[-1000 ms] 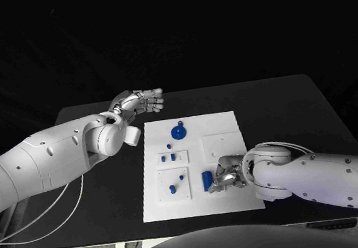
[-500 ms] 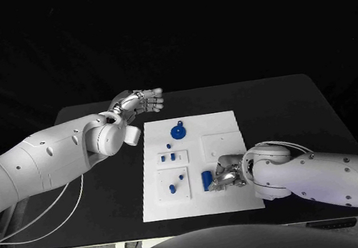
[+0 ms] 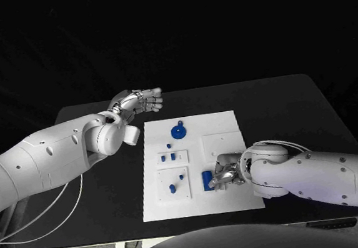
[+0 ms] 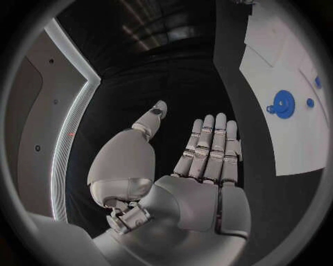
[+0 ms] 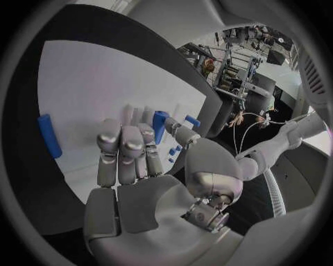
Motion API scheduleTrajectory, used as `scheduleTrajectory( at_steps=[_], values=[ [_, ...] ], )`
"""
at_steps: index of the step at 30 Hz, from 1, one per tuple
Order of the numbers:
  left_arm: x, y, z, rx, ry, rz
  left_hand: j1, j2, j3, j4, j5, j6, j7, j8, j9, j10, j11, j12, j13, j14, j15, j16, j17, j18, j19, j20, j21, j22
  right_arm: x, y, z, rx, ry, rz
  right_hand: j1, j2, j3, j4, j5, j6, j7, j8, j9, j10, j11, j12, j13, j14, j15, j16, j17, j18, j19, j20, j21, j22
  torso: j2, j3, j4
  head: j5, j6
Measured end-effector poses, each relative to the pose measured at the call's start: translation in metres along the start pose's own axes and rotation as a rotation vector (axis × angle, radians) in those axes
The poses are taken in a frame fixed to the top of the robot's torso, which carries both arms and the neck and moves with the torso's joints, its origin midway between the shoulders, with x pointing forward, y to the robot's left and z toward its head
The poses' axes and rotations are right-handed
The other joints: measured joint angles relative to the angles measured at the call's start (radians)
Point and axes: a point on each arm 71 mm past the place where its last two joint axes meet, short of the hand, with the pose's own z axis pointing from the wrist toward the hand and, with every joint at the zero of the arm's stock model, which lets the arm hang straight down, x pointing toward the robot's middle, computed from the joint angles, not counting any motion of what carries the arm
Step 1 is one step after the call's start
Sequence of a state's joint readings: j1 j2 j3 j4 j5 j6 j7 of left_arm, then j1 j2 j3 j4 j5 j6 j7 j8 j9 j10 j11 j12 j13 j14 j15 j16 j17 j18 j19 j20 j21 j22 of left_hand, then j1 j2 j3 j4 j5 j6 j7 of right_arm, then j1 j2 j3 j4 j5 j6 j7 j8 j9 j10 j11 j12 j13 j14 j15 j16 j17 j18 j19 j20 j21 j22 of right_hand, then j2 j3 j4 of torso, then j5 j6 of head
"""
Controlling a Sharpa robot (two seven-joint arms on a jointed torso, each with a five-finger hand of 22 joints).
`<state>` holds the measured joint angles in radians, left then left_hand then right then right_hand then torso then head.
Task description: Assemble the parts on the task board
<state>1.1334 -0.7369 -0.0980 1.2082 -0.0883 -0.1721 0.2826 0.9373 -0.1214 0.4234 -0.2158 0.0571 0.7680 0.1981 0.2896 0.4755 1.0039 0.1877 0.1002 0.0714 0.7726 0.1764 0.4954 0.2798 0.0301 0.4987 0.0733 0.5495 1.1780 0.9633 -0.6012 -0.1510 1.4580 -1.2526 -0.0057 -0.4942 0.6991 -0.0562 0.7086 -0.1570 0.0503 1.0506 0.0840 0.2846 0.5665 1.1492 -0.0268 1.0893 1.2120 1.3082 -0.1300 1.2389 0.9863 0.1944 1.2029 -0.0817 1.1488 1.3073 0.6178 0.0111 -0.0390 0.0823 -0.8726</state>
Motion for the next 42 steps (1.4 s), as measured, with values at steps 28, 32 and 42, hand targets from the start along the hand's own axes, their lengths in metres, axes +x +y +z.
scheduleTrajectory(
  at_steps=[28, 32, 42],
  values=[
    [-0.002, 0.0, 0.0, -0.001, -0.004, 0.001, 0.0, 0.0, 0.0, 0.0, 0.0, 0.0, 0.0, 0.004, -0.001, 0.0, 0.0, 0.0, 0.0, 0.0, 0.0, -0.004, 0.003, 0.0, 0.0, 0.0, -0.004, 0.001, -0.07, -0.055, -0.043, -0.002, -0.161, 0.212, -0.052, -0.048, -0.153, -0.075, 0.0, -0.023, 0.003, -0.007, 0.003, -0.011, 0.004, -0.018, 0.006, -0.006, -0.006, -0.01, 0.002, 0.0, -0.014, -0.009, -0.012, 0.0, -0.001, 0.0004, -0.0014, -0.008, 0.006],
    [-0.003, 0.0, 0.0, -0.001, -0.004, 0.001, 0.0, 0.0, 0.0, 0.0, 0.0, 0.0, 0.0, 0.004, -0.001, 0.0, 0.0, 0.0, 0.0, 0.0, 0.0, -0.004, 0.003, 0.0, 0.0, 0.0, -0.004, 0.001, -0.083, -0.077, -0.051, 0.031, -0.189, 0.233, -0.04, -0.049, -0.158, -0.08, 0.0, -0.023, 0.003, -0.007, 0.006, -0.011, 0.004, -0.018, 0.006, -0.006, -0.006, -0.014, 0.002, 0.0, -0.014, -0.009, -0.012, 0.0, -0.001, 0.0011, -0.0025, -0.01, 0.008],
    [-0.003, 0.0, -0.001, -0.001, -0.004, 0.001, 0.0, 0.0, 0.0, 0.0, 0.0, 0.0, 0.0, 0.004, -0.001, 0.0, 0.0, 0.0, 0.0, 0.0, 0.0, -0.004, 0.004, 0.0, -0.004, 0.004, -0.004, 0.002, -0.082, -0.113, -0.057, 0.126, -0.166, 0.209, 0.002, -0.044, -0.148, -0.104, 0.0, -0.028, 0.005, -0.007, 0.012, -0.015, 0.007, -0.018, 0.007, -0.006, -0.006, -0.014, 0.001, 0.0, -0.015, -0.007, -0.016, 0.0, 0.0, 0.0011, -0.0016, -0.021, 0.008]
  ],
)
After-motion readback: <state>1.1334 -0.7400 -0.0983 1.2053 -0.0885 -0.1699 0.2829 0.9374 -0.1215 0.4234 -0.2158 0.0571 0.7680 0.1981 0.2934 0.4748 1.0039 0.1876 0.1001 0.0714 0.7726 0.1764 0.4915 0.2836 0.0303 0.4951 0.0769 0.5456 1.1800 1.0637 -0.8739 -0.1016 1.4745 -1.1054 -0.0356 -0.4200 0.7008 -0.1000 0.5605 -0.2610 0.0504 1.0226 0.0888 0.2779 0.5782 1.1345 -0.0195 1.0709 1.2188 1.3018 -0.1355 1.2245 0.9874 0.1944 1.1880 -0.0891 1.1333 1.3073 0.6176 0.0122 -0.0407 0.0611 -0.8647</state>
